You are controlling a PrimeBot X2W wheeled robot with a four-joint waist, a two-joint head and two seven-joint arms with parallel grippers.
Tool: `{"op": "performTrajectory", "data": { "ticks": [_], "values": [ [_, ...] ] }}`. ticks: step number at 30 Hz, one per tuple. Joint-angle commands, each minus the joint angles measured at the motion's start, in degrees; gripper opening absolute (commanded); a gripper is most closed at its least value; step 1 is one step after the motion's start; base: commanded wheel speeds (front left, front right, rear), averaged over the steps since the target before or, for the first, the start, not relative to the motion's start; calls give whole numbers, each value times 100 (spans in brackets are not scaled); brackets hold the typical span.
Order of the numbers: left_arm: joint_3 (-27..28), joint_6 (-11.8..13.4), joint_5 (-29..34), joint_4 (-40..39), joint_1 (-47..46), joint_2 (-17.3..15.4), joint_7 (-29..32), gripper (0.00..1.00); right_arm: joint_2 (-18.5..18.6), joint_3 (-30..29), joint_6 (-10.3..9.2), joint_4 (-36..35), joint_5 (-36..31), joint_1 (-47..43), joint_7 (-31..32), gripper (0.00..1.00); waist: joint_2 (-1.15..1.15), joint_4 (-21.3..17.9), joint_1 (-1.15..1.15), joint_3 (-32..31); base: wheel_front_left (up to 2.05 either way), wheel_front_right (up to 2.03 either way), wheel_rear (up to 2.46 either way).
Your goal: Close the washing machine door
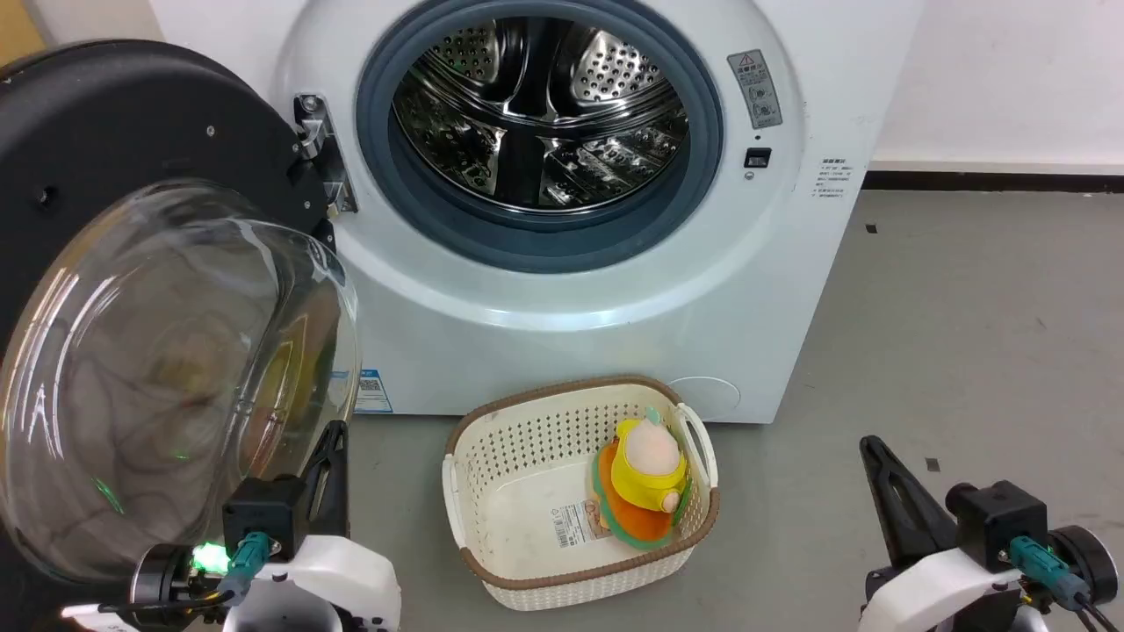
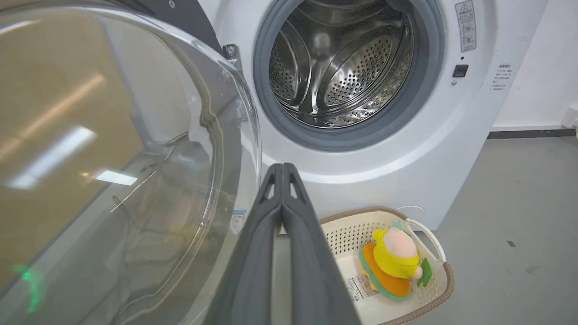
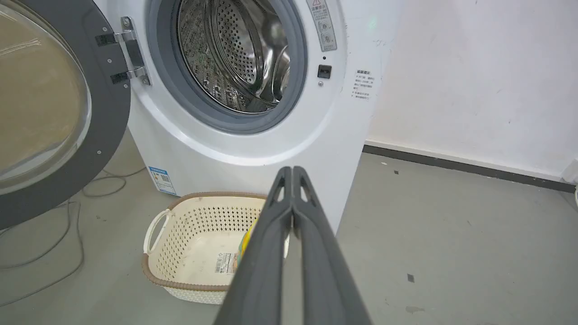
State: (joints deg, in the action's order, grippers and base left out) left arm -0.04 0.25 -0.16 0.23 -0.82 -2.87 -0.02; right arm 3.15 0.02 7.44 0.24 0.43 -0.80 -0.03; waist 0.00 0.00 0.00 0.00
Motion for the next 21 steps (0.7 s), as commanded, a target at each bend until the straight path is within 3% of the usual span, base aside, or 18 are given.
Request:
{"op": "performTrajectory", "data": {
  "ticks": [1, 16, 17, 21],
  "values": [
    [4, -25, 16, -23, 82, 0, 2, 0, -27, -2, 5, -24, -43, 80, 3, 0, 0, 0, 0, 0, 0, 0, 0],
    [4, -25, 16, -23, 82, 0, 2, 0, -27, -2, 5, -24, -43, 80, 3, 0, 0, 0, 0, 0, 0, 0, 0],
    [-1, 0, 0, 0, 0, 0, 0, 100, 0, -2, 0, 0, 0, 0, 0, 100, 0, 0, 0, 0, 0, 0, 0],
    [-11, 30, -7, 11, -3, 0, -29, 100, -1, -24, 0, 12, 29, -3, -28, 100, 0, 0, 0, 3, 0, 0, 0]
  ]
}}
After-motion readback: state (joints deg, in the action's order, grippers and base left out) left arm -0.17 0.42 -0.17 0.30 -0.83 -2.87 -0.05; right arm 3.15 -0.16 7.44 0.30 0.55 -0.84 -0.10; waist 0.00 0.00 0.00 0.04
